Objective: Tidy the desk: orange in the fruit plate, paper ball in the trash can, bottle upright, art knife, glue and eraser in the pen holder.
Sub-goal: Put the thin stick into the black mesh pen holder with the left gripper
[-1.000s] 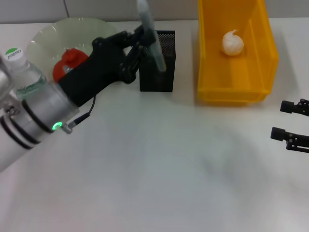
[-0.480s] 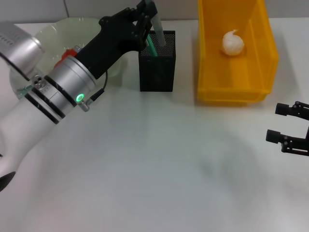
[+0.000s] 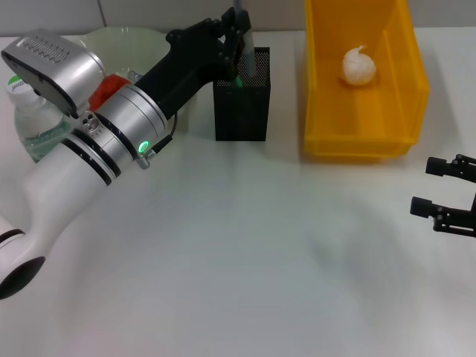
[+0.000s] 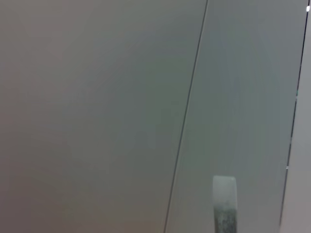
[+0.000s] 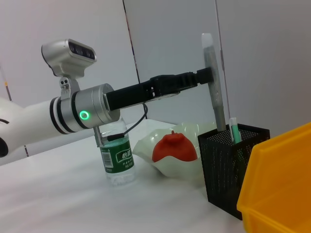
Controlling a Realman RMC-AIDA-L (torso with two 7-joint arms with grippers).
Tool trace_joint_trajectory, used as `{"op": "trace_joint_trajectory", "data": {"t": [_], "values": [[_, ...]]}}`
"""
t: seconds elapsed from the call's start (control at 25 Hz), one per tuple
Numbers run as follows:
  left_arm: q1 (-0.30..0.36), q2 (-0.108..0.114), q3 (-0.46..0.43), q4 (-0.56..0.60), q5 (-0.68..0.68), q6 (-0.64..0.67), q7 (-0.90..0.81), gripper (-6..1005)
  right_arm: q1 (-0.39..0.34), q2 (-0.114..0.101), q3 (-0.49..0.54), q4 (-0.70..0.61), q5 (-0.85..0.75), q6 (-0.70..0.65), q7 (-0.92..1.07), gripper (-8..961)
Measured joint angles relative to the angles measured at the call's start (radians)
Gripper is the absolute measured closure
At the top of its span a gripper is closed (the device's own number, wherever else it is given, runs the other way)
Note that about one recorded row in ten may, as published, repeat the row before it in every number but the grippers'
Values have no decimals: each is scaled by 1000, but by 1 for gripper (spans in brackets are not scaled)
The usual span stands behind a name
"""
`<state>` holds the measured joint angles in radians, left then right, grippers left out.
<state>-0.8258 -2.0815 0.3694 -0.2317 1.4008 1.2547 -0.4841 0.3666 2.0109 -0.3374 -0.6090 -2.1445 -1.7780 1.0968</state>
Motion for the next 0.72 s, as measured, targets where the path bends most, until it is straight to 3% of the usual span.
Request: {"op": "trace_joint_trajectory", "data": {"t": [0.04, 0.24, 0.72], "values": [[9, 0, -61, -5, 45, -9, 24, 820, 0, 0, 0, -1, 0, 0, 0, 159], [13, 0, -123, -10, 94, -42, 48, 813, 0, 0, -1, -4, 0, 0, 0, 158], [13, 0, -141, -26, 102, -64, 116, 797, 7, -1, -16, -8, 0, 0, 0, 159]]}}
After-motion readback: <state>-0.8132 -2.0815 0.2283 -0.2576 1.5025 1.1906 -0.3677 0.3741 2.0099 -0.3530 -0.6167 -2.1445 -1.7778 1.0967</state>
